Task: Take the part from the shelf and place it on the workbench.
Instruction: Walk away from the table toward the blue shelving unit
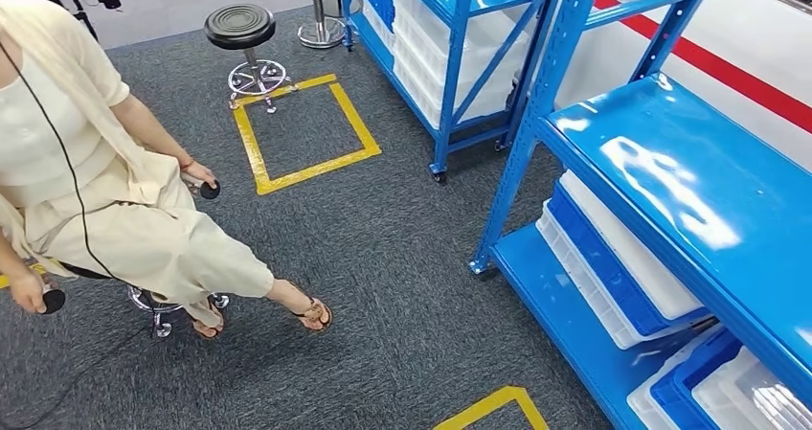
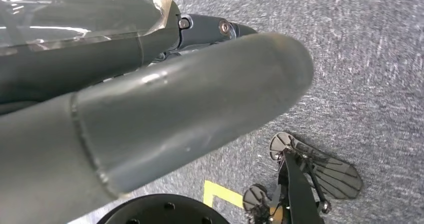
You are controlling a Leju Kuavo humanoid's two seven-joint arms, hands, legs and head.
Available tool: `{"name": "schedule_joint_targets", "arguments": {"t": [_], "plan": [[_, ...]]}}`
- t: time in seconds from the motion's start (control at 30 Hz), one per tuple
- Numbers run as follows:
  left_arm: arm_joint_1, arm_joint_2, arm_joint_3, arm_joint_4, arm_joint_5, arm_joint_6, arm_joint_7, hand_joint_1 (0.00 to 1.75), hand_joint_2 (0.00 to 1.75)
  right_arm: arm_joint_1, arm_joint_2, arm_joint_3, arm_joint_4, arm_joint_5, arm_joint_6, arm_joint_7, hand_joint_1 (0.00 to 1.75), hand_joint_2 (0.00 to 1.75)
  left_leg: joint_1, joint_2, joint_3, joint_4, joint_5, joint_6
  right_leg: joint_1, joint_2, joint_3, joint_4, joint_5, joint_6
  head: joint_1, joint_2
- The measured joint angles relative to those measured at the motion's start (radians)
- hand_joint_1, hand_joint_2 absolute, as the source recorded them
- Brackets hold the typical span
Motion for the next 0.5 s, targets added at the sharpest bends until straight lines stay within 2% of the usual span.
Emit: {"name": "schedule_joint_targets", "arguments": {"t": [0.03, 0.07, 0.1, 0.13, 0.17, 0.2, 0.23, 0.3, 0.33, 0.37, 0.4, 0.43, 0.47, 0.5], "plan": [[0.0, 0.0, 0.0, 0.0, 0.0, 0.0, 0.0, 0.0, 0.0, 0.0, 0.0, 0.0, 0.0, 0.001, 0.0, 0.001, 0.0, 0.0, -0.001, 0.011, 0.002, 0.002, -0.003, -0.004, -0.005, -0.022, 0.045, -0.077, 0.024, 0.01, 0.0, 0.0], [0.0, 0.0, 0.0, 0.0, 0.001, 0.0, 0.001, 0.0, 0.0, -0.002, 0.0, 0.0, 0.0, 0.001, 0.0, 0.001, 0.0, 0.0, -0.003, 0.022, 0.003, 0.006, -0.008, -0.011, -0.005, -0.047, 0.084, -0.144, 0.046, 0.015, 0.0, 0.0], [0.0, 0.0, 0.0, 0.0, 0.001, 0.0, 0.001, 0.0, 0.0, -0.005, 0.0, 0.0, 0.0, 0.001, 0.0, 0.001, 0.0, 0.0, -0.006, 0.031, 0.005, 0.01, -0.013, -0.018, -0.004, -0.064, 0.109, -0.186, 0.061, 0.012, -0.001, 0.0], [0.0, 0.0, 0.0, 0.0, 0.001, 0.001, 0.001, 0.0, 0.0, -0.007, 0.001, 0.0, 0.0, 0.001, 0.0, 0.002, 0.0, 0.0, -0.008, 0.041, 0.008, 0.013, -0.018, -0.025, -0.001, -0.073, 0.118, -0.205, 0.067, 0.006, -0.003, 0.0], [-0.002, 0.0, 0.0, 0.0, 0.001, 0.001, 0.001, 0.0, 0.0, -0.007, 0.001, 0.0, 0.0, 0.001, 0.0, 0.002, 0.0, 0.0, -0.008, 0.05, 0.012, 0.014, -0.022, -0.031, 0.005, -0.067, 0.116, -0.206, 0.07, -0.002, -0.005, 0.0], [-0.003, -0.001, 0.0, 0.0, 0.001, 0.001, 0.002, 0.0, 0.0, -0.007, 0.0, 0.0, 0.0, 0.001, 0.0, 0.002, 0.0, 0.0, -0.005, 0.057, 0.016, 0.015, -0.025, -0.037, 0.003, -0.053, 0.116, -0.206, 0.071, -0.011, -0.007, 0.0], [-0.006, -0.001, 0.0, 0.0, 0.001, 0.001, 0.002, 0.0, 0.0, -0.005, 0.0, 0.0, 0.0, 0.001, 0.0, 0.002, 0.0, 0.0, 0.0, 0.047, 0.018, 0.023, -0.034, -0.044, 0.0, -0.042, 0.117, -0.207, 0.071, -0.018, -0.008, 0.0], [-0.007, -0.002, 0.0, 0.0, 0.001, 0.001, 0.002, 0.0, 0.0, -0.004, -0.001, 0.0, 0.0, 0.002, 0.0, 0.003, 0.0, 0.0, 0.008, -0.005, -0.002, 0.081, -0.078, -0.054, -0.007, -0.022, 0.123, -0.209, 0.076, -0.037, -0.01, 0.0], [-0.006, -0.002, 0.0, 0.0, 0.001, 0.001, 0.002, 0.0, 0.0, -0.005, -0.001, 0.0, 0.0, 0.003, 0.001, 0.003, 0.0, 0.0, 0.01, -0.038, -0.028, 0.142, -0.116, -0.055, -0.007, -0.011, 0.122, -0.21, 0.077, -0.044, -0.011, 0.0], [-0.004, -0.002, 0.0, 0.0, 0.001, 0.002, 0.002, 0.0, 0.0, -0.006, 0.0, 0.0, 0.0, 0.004, 0.002, 0.003, 0.0, 0.0, 0.01, -0.055, -0.06, 0.212, -0.152, -0.055, -0.004, 0.0, 0.121, -0.209, 0.078, -0.05, -0.011, 0.0], [-0.001, -0.002, 0.0, 0.0, 0.001, 0.002, 0.002, 0.0, 0.0, -0.006, 0.0, 0.0, 0.0, 0.006, 0.003, 0.004, 0.0, 0.0, 0.01, -0.063, -0.089, 0.271, -0.175, -0.054, -0.001, 0.014, 0.121, -0.209, 0.078, -0.051, -0.011, 0.0], [0.0, -0.002, 0.0, 0.0, 0.001, 0.004, 0.003, 0.0, 0.0, -0.006, 0.0, 0.0, 0.0, 0.008, 0.004, 0.004, 0.0, 0.0, 0.01, -0.068, -0.108, 0.309, -0.181, -0.053, 0.002, 0.03, 0.122, -0.209, 0.077, -0.052, -0.011, 0.0], [0.001, -0.002, 0.0, 0.0, 0.002, 0.006, 0.003, 0.0, 0.0, -0.005, -0.001, 0.0, 0.0, 0.01, 0.005, 0.005, 0.0, 0.0, 0.01, -0.07, -0.107, 0.302, -0.163, -0.05, 0.003, 0.044, 0.123, -0.208, 0.077, -0.051, -0.011, 0.0], [0.001, -0.002, 0.0, 0.0, 0.002, 0.008, 0.004, 0.0, 0.0, -0.004, -0.001, 0.0, 0.0, 0.012, 0.006, 0.005, 0.0, 0.0, 0.011, -0.073, -0.089, 0.256, -0.127, -0.048, 0.004, 0.059, 0.126, -0.207, 0.077, -0.051, -0.011, 0.0]]}}
